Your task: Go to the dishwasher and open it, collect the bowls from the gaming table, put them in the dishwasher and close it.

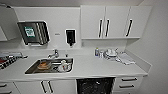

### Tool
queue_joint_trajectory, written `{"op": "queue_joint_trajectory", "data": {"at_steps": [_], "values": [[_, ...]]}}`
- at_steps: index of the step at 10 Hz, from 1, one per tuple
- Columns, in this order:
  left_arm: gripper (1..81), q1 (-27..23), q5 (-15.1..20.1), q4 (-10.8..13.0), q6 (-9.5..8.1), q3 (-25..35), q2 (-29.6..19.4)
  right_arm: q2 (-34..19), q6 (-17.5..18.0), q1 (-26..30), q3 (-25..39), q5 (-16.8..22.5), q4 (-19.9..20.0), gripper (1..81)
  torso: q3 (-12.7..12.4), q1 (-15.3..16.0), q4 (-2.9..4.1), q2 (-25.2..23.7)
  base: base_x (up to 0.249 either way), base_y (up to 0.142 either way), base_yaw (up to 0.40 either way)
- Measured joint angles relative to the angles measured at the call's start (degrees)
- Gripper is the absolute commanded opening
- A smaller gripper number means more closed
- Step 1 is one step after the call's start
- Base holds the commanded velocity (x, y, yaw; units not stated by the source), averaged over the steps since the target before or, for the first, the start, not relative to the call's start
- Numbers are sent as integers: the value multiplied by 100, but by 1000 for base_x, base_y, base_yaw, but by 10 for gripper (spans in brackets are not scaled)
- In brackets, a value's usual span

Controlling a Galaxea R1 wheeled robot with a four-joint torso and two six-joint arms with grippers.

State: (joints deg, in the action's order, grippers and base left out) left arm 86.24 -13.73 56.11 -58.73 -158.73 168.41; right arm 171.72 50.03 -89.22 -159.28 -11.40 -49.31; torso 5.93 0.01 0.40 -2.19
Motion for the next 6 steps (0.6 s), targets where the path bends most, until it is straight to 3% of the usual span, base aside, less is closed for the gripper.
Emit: {"op": "queue_joint_trajectory", "data": {"at_steps": [6], "values": [[10, 12, -29, 2, 2, 0, -2, 0, -1, 2, 0, 0, 0, 10, 0, 2, 0, 5, 17, 0, 0]]}}
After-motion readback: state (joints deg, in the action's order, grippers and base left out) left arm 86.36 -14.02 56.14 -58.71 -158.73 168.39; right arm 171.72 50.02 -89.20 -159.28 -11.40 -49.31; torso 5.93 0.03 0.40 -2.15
